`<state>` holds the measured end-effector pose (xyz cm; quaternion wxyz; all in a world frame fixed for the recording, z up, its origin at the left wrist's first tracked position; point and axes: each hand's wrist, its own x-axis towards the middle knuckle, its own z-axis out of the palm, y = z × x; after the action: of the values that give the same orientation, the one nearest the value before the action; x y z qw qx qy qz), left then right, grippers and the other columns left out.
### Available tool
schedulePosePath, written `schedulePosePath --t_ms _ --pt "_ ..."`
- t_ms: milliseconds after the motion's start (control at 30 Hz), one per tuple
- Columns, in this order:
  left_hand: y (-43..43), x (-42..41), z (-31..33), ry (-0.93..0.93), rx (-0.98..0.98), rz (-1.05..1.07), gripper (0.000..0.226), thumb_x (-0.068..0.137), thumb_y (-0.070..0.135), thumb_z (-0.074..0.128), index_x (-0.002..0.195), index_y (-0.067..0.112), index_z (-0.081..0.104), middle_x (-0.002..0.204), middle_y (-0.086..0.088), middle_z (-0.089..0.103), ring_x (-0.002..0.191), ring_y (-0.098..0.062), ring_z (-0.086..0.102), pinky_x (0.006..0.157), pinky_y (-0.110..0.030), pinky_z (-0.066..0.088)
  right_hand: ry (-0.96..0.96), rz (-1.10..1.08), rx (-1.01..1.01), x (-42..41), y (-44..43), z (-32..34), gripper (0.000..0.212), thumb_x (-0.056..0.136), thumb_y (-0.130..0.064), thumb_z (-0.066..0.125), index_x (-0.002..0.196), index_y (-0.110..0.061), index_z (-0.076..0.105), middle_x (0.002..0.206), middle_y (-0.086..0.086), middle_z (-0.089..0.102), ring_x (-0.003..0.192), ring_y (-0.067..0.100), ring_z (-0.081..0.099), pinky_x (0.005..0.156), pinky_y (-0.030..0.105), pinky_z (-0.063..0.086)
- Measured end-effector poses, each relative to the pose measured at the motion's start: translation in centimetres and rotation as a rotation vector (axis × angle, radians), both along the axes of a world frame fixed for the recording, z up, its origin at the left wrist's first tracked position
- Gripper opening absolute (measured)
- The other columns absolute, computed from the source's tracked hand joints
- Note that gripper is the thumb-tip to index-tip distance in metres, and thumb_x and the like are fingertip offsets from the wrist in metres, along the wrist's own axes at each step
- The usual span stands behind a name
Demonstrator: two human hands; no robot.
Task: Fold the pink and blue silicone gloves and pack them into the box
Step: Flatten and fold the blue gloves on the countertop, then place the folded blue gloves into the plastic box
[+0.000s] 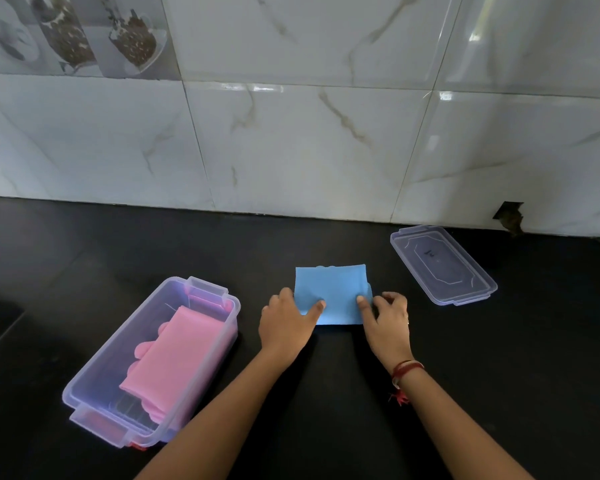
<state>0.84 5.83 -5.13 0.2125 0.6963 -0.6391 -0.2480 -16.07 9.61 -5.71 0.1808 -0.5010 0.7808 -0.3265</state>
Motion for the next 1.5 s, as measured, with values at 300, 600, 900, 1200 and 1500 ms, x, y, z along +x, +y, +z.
schedulePosePath --t_ms 300,600,900,1200,1500 --pt "-2.3 1.7 1.8 0.233 0.277 -0.067 0.049 0.069 0.046 0.075 0.108 0.022 0.059 0.101 0.004 0.066 0.088 -0.017 0.064 0.078 -0.035 0.057 -0.645 -0.042 0.283 -1.2 -2.5 3.0 0.041 0.081 -0.025 0.071 0.113 -0.006 0.053 0.094 0.003 0.057 0.085 0.017 0.057 0.067 0.028 0.048" --pt "0.4 3.1 1.8 0.538 0.443 -0.060 0.039 0.080 0.015 0.071 0.117 0.013 0.059 0.109 -0.005 0.066 0.096 -0.024 0.066 0.081 -0.043 0.058 -0.997 0.128 0.363 -0.7 -0.4 4.0 0.020 0.088 0.000 0.057 0.106 -0.009 0.057 0.104 0.011 0.063 0.091 0.025 0.064 0.061 0.030 0.056" --pt "3.1 5.8 8.1 0.583 -0.029 -0.038 0.037 0.080 0.012 0.070 0.116 0.010 0.062 0.107 -0.003 0.069 0.093 -0.018 0.066 0.080 -0.033 0.057 -1.157 0.311 0.062 3.1 -0.2 8.3 0.032 0.090 0.007 0.048 0.117 -0.007 0.054 0.102 0.010 0.064 0.089 0.022 0.066 0.061 0.028 0.060" --pt "7.4 14.8 12.4 0.371 -0.378 0.218 0.018 0.073 0.023 0.073 0.088 0.014 0.070 0.079 -0.002 0.072 0.075 -0.019 0.066 0.067 -0.038 0.053 -0.966 0.860 0.028 12.1 -3.7 12.5 0.041 0.090 0.011 0.043 0.131 0.003 0.042 0.119 0.015 0.058 0.108 0.026 0.058 0.097 0.043 0.046" --pt "10.6 18.8 8.1 0.218 -0.246 0.412 0.033 0.076 0.035 0.074 0.073 0.004 0.063 0.064 -0.008 0.067 0.060 -0.021 0.065 0.054 -0.037 0.053 -0.155 1.035 0.172 19.6 -5.6 11.0 0.023 0.090 -0.004 0.047 0.113 -0.002 0.051 0.111 0.015 0.058 0.100 0.027 0.055 0.093 0.043 0.045"
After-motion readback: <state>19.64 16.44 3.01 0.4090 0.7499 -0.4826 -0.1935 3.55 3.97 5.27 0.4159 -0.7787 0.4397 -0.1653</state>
